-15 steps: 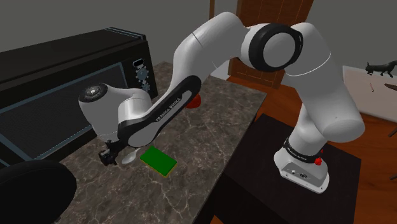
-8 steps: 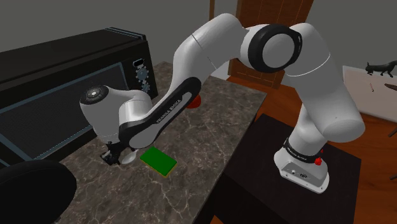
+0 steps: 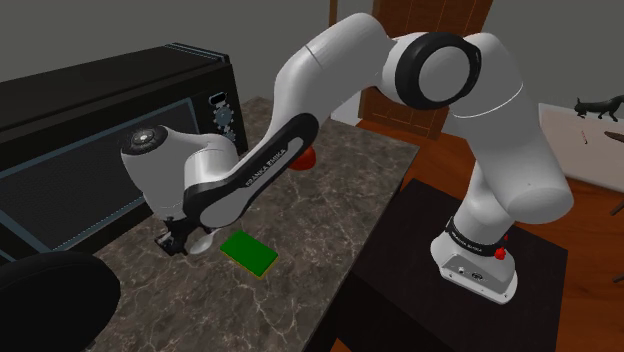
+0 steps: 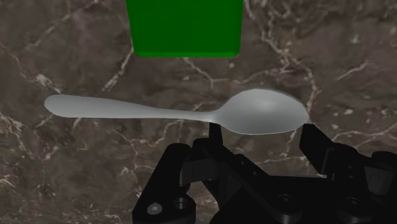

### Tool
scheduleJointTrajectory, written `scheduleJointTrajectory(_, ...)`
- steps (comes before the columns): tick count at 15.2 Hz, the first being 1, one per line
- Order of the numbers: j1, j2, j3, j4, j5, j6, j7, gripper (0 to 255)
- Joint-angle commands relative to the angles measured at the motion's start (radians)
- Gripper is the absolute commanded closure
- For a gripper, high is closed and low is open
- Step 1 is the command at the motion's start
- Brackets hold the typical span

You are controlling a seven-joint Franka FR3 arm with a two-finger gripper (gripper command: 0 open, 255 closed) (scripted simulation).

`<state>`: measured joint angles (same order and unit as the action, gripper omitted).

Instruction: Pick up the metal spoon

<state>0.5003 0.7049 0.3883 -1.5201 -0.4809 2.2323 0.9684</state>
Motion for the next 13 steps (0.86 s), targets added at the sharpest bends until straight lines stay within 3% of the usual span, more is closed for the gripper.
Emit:
scheduleJointTrajectory(1, -0.003, -0.012, 0.005, 0.006, 0.007, -0.017, -0.007, 255)
scheduleJointTrajectory(13, -0.014, -0.077, 0.029, 0.039, 0.043, -0.111, -0.039, 255)
